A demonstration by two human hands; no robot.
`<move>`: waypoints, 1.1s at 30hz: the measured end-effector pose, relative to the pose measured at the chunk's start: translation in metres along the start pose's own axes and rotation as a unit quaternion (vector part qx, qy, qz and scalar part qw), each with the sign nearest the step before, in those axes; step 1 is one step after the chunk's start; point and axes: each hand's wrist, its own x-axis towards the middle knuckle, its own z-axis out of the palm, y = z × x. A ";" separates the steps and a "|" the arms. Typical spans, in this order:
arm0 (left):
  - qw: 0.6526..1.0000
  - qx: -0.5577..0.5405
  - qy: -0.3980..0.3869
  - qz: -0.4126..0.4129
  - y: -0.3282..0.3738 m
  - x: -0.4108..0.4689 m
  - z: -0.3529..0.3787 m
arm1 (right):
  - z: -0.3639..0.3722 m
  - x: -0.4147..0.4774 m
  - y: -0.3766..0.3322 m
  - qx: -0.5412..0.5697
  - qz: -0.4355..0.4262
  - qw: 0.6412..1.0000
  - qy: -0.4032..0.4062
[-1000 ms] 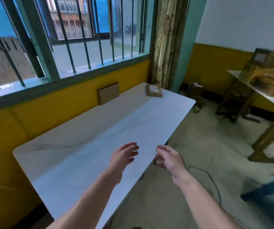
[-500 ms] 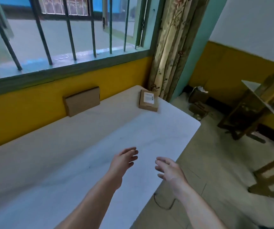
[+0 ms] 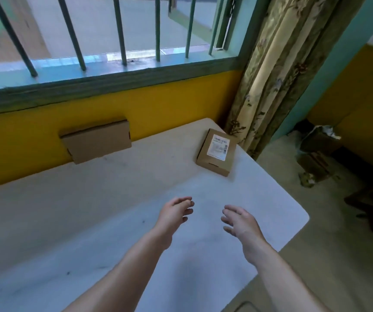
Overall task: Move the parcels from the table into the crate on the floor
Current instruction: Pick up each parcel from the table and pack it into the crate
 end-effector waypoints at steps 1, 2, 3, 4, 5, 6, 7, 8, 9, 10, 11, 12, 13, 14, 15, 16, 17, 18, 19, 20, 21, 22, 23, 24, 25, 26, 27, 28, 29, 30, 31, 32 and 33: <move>1.000 -0.001 0.015 -0.004 0.002 0.013 0.009 | -0.004 0.020 -0.005 0.002 0.004 1.000 -0.006; 0.999 -0.001 0.032 -0.009 0.005 0.025 0.017 | -0.006 0.039 -0.011 0.004 0.011 1.000 -0.014; 0.999 0.003 0.047 -0.010 0.009 0.038 0.025 | -0.008 0.057 -0.016 0.009 0.016 1.000 -0.022; 0.998 0.011 0.059 -0.012 0.012 0.051 0.033 | -0.010 0.074 -0.020 0.011 0.020 0.999 -0.026; 0.997 0.021 0.071 -0.013 0.015 0.064 0.040 | -0.012 0.092 -0.024 0.011 0.023 0.999 -0.026; 0.996 0.033 0.083 -0.012 0.018 0.079 0.046 | -0.014 0.108 -0.027 0.010 0.023 0.999 -0.023; 0.994 0.043 0.096 -0.009 0.021 0.093 0.053 | -0.016 0.124 -0.031 0.010 0.025 0.999 -0.019; 0.993 0.053 0.110 -0.003 0.025 0.107 0.060 | -0.017 0.138 -0.035 0.011 0.029 0.999 -0.015; 0.990 0.064 0.124 0.002 0.029 0.119 0.066 | -0.019 0.150 -0.038 0.011 0.035 0.999 -0.013; 0.987 0.076 0.139 0.008 0.033 0.131 0.073 | -0.020 0.160 -0.041 0.011 0.037 0.999 -0.013; 0.984 0.089 0.151 0.016 0.038 0.142 0.079 | -0.022 0.170 -0.042 0.013 0.035 0.999 -0.015; 0.981 0.102 0.161 0.025 0.043 0.153 0.085 | -0.023 0.179 -0.044 0.017 0.030 0.999 -0.017; 0.978 0.114 0.169 0.035 0.049 0.164 0.090 | -0.024 0.187 -0.045 0.020 0.025 0.999 -0.020; 0.975 0.129 0.175 0.043 0.054 0.174 0.095 | -0.024 0.195 -0.047 0.025 0.019 0.999 -0.024; 0.972 0.147 0.180 0.044 0.057 0.183 0.098 | -0.024 0.202 -0.048 0.028 0.012 0.999 -0.032; 0.968 0.170 0.182 0.038 0.059 0.190 0.101 | -0.024 0.208 -0.049 0.026 0.005 0.999 -0.042; 0.964 0.193 0.183 0.027 0.059 0.195 0.103 | -0.023 0.212 -0.049 0.023 0.002 0.998 -0.052; 0.960 0.212 0.183 0.018 0.059 0.198 0.105 | -0.021 0.214 -0.049 0.024 0.002 0.998 -0.062; 0.957 0.225 0.182 0.014 0.058 0.199 0.106 | -0.020 0.216 -0.049 0.031 0.009 0.997 -0.072; 0.955 0.233 0.182 0.015 0.057 0.199 0.107 | -0.018 0.216 -0.048 0.038 0.019 0.996 -0.081; 0.953 0.237 0.186 0.017 0.056 0.199 0.107 | -0.017 0.215 -0.047 0.045 0.028 0.995 -0.089; 0.951 0.238 0.194 0.021 0.055 0.198 0.107 | -0.016 0.214 -0.045 0.050 0.035 0.994 -0.095; 0.950 0.237 0.202 0.025 0.054 0.196 0.105 | -0.015 0.211 -0.044 0.054 0.039 0.993 -0.098; 0.949 0.236 0.208 0.030 0.053 0.193 0.103 | -0.015 0.208 -0.044 0.058 0.041 0.992 -0.101; 0.949 0.233 0.212 0.032 0.051 0.189 0.100 | -0.015 0.205 -0.044 0.060 0.040 0.992 -0.103; 0.949 0.229 0.216 0.030 0.049 0.185 0.096 | -0.014 0.201 -0.043 0.061 0.040 0.992 -0.105; 0.948 0.223 0.226 0.028 0.047 0.180 0.092 | -0.013 0.197 -0.043 0.061 0.041 0.991 -0.108; 0.946 0.212 0.243 0.027 0.044 0.174 0.087 | -0.012 0.193 -0.043 0.057 0.043 0.991 -0.113; 0.945 0.198 0.261 0.027 0.041 0.168 0.083 | -0.011 0.189 -0.042 0.051 0.045 0.991 -0.119; 0.944 0.180 0.274 0.029 0.037 0.162 0.078 | -0.009 0.184 -0.041 0.046 0.047 0.990 -0.127; 0.946 0.157 0.281 0.030 0.034 0.157 0.072 | -0.006 0.179 -0.040 0.044 0.047 0.989 -0.135; 0.949 0.130 0.285 0.030 0.031 0.151 0.067 | -0.003 0.173 -0.039 0.043 0.046 0.988 -0.143; 0.952 0.098 0.287 0.030 0.029 0.146 0.062 | 0.000 0.166 -0.038 0.046 0.042 0.987 -0.152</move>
